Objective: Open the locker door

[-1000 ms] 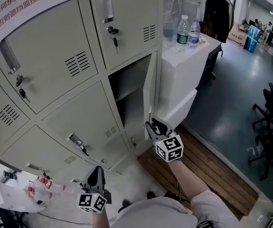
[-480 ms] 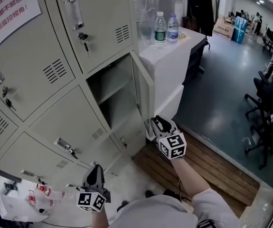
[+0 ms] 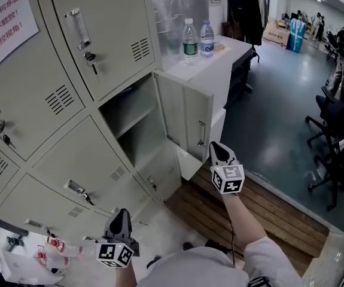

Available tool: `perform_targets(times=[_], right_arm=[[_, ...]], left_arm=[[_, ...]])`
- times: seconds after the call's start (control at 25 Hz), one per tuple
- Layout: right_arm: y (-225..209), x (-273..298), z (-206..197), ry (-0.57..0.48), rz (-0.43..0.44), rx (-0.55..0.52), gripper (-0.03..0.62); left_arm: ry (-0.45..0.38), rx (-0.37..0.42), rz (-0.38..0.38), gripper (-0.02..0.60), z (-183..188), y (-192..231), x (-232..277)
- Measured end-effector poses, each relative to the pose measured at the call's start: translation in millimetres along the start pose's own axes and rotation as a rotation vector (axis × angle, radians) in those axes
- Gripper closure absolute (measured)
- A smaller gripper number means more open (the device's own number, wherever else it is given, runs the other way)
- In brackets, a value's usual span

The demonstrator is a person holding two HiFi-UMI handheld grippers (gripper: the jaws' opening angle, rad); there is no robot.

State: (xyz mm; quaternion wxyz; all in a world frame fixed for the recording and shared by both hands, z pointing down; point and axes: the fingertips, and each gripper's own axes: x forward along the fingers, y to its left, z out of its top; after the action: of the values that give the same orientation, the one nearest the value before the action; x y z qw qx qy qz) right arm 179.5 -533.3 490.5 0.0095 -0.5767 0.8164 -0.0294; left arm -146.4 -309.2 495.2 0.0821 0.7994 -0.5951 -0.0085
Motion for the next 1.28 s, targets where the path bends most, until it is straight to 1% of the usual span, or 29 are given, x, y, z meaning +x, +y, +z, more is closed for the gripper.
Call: perform_targets(times=[0.12,0.36,0.56,0.64,0.76,0.92,1.16,1.28], right_arm=[[-2.2,-3.9,-2.0,-0.004,0.0,0.011,0.577],[24.4,-12.4,5.2,-0.034,0.098,0.032,0.58],[54.9,-19.9,8.3,-0.041,0.168,0.042,0.58],[69.2,-21.9,7.5,-0.039,0.201,0.046,0.58],[93.1,-25.9,2.7,-0.022,0.258,0.041,0.58],[130.3,-34.9,-8.2,0.016,0.351,0.037,0.58],[186.6,-56.4,-11.5,0.033,0.483,0.021,0.58],[210.3,-68.3,-11.4,0.03,0.537,0.003,0.58]], left_arm=[[-0.002,0.007,-0.002,0.578,2.1,-0.7,2.6],[-0.005,0.007,0.001,0.578,2.6,-4.7,2.2],[-0.002,0.072,0.013,0.578,3.4,-6.4,-1.2],[-0.009,0.085,0.024,0.578,5.6,-3.6,-3.4],[-0.032,0.104,0.059,0.578,9.5,2.6,-8.5],[-0.082,0.178,0.129,0.58,18.4,8.8,-22.1],[-0.12,0.157,0.18,0.578,20.6,17.5,-33.8],[-0.153,0.172,0.225,0.578,25.1,21.8,-41.2]])
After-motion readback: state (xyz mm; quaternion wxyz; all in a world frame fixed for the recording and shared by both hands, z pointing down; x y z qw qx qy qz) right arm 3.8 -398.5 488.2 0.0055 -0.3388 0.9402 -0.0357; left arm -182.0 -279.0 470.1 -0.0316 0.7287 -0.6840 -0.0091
